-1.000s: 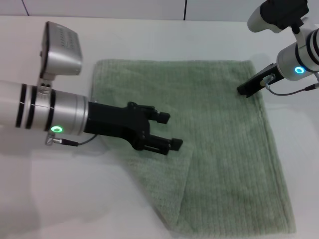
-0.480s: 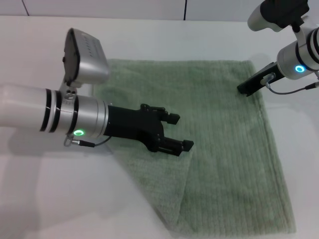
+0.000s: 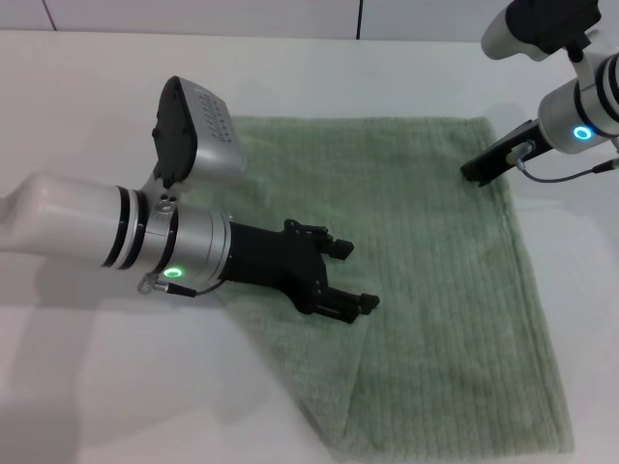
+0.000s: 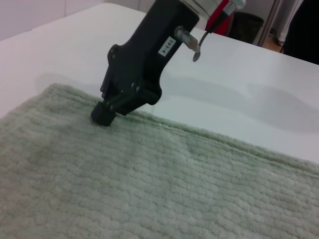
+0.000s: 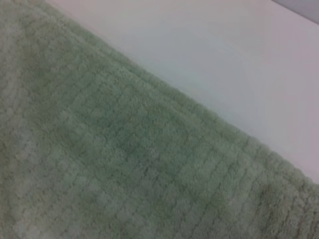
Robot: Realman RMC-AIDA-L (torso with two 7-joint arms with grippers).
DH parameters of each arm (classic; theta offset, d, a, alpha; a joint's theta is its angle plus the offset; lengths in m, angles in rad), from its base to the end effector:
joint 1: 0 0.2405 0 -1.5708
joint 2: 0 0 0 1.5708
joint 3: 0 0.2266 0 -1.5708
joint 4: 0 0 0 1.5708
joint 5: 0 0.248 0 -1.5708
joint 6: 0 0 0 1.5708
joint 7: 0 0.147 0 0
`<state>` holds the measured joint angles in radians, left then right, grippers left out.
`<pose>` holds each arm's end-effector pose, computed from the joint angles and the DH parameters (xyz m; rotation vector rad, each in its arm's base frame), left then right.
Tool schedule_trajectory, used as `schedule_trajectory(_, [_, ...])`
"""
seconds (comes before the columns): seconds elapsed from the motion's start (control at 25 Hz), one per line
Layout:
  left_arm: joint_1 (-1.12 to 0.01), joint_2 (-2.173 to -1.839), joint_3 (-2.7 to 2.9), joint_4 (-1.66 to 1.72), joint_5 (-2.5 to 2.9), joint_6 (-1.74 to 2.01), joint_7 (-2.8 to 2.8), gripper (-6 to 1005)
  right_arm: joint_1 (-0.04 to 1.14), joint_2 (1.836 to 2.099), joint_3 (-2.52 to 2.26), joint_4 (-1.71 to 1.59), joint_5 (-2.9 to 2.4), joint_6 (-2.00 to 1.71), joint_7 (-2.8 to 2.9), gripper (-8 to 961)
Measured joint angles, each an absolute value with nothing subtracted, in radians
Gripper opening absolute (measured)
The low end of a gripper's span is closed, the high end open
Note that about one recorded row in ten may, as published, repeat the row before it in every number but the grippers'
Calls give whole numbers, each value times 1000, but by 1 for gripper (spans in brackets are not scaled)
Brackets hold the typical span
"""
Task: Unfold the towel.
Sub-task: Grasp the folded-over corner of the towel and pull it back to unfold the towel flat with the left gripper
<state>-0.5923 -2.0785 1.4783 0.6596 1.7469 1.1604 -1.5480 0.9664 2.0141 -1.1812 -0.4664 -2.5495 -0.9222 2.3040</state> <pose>-0.2025 0.3542 -0.0963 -2.9884 -0.5002 -0.2893 0.2148 0.4599 -0.0369 -2.4527 0.8981 -0.3611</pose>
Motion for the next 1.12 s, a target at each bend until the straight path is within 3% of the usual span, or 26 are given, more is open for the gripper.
schedule_trajectory(0.6, [-593,-2079,1563,664,1741,1107,-1555,827,966,2014,-1181,-466,-2549,-923,2304,0])
schedule_trajectory(1.12, [-595,-2077,1553,672,1744,1123,-1572,254,969,2013,-1181,-466,-2549,-923,2304,0])
